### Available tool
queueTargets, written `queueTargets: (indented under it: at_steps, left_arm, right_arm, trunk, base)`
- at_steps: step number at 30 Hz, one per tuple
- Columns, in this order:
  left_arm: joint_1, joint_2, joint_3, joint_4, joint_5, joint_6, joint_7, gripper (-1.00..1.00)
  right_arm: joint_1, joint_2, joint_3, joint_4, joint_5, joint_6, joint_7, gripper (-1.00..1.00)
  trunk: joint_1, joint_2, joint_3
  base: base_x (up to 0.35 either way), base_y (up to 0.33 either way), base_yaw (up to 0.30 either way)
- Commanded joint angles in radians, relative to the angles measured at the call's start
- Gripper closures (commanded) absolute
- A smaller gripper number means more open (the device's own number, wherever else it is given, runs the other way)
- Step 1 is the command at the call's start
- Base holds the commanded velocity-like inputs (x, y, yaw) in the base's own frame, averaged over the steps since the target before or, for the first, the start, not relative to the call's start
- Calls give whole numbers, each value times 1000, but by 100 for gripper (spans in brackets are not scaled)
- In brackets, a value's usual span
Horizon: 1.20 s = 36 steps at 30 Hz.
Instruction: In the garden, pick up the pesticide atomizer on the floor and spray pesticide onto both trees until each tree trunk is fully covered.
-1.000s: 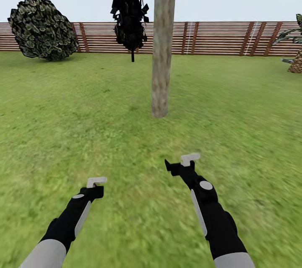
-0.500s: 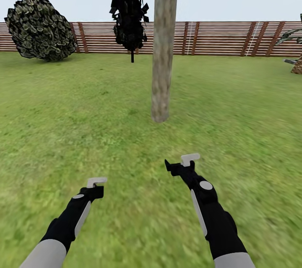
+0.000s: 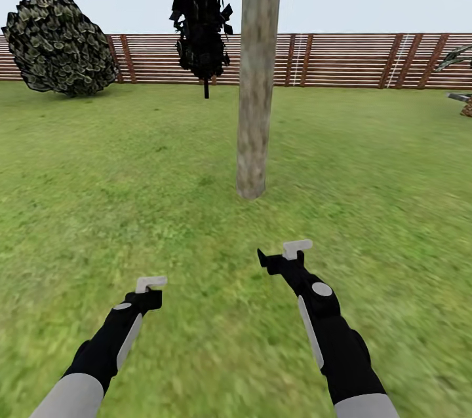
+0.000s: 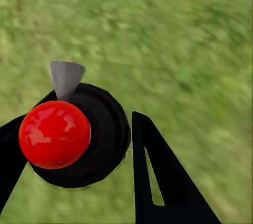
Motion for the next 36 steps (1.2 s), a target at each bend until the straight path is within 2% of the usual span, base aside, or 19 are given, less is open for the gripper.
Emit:
queueTargets:
  at_steps: [1,19,36]
  left_arm:
    - [0,0,0,-2,1,6,2,100]
    - [0,0,0,-2,-1,6,2,100]
    - [0,0,0,-4,-1,6,2,100]
  right_arm:
    - [0,1,-1,-2,11,5,6,-100]
    - [0,1,-1,-5,11,5,6,-100]
    - [0,1,-1,-7,10,5,6,-100]
  trunk:
    - [0,0,-1]
    - [0,0,-1]
    - [0,0,-1]
  base:
    - [339,0,0]
    - [339,0,-1]
    - [339,0,-225]
